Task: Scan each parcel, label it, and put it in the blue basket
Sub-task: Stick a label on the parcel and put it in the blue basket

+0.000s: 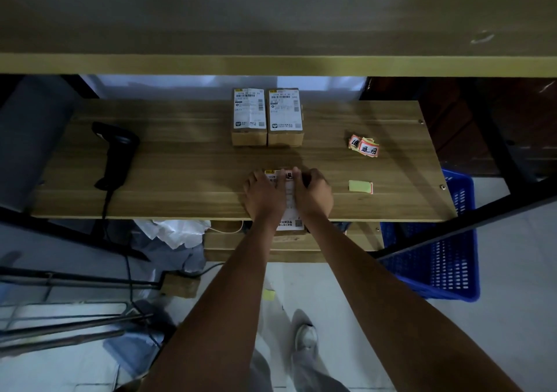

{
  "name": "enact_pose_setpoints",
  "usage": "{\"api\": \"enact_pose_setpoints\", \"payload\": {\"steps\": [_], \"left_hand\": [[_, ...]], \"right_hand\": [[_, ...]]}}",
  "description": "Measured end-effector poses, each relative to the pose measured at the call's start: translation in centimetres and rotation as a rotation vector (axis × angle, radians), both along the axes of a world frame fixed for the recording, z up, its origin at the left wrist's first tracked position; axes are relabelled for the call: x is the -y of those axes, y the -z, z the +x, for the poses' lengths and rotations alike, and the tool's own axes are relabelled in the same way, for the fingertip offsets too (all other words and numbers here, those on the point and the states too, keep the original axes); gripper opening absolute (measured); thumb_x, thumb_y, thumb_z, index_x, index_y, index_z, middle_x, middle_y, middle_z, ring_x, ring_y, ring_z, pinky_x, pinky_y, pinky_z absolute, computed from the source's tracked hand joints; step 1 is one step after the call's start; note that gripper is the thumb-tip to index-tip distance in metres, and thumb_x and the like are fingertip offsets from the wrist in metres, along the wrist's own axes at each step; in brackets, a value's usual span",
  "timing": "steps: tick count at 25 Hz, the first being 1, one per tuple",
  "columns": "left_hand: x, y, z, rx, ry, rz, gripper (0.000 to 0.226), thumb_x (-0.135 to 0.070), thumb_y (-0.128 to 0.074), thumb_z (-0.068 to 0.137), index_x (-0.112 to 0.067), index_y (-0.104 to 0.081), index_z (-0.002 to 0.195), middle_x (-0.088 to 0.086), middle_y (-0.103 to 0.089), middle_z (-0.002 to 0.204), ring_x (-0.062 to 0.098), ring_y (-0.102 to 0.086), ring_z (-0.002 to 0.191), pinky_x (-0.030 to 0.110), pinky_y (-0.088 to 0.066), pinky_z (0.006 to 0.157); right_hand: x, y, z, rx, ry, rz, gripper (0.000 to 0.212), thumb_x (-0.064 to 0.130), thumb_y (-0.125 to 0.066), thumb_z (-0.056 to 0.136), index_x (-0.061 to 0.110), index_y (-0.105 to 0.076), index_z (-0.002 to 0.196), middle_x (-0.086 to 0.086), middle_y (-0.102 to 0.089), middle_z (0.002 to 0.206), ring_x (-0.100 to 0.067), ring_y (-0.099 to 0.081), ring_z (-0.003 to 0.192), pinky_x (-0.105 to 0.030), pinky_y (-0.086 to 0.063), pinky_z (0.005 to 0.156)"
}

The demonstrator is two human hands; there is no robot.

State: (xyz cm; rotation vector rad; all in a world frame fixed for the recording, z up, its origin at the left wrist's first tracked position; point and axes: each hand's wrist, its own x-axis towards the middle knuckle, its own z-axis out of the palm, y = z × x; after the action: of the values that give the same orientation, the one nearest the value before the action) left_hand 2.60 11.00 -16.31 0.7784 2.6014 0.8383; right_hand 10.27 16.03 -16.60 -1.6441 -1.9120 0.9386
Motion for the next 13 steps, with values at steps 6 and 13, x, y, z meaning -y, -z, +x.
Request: {"api": "enact_pose_setpoints", "payload": {"steps": [6,13], "left_hand": [[0.12,0.02,-0.13,0.019,-0.008,0.027,0.054,-0.046,-0.035,0.100,-0.004,-0.048,0.132,0.017,-0.052,0.133,0.032,-0.047,0.124,0.041,-0.038,0.099],[0.29,-0.18,0.07,0.019,0.006,0.030,0.063,-0.057,-0.042,0.094,-0.007,-0.046,0.132,0.015,-0.053,0.133,0.031,-0.049,0.122,0.042,-0.043,0.096]], "right_hand": [[0.16,-0.34,0.23,0.026,-0.017,0.054,0.042,0.044,-0.034,0.100,0.013,-0.062,0.096,-0.005,-0.066,0.094,-0.021,-0.064,0.081,-0.023,-0.035,0.060],[0.23,-0.41,0.27,0.013,-0.018,-0.002,0.041,0.062,-0.049,0.087,0.022,-0.056,0.086,0.000,-0.065,0.088,-0.017,-0.061,0.076,-0.025,-0.041,0.063]]}}
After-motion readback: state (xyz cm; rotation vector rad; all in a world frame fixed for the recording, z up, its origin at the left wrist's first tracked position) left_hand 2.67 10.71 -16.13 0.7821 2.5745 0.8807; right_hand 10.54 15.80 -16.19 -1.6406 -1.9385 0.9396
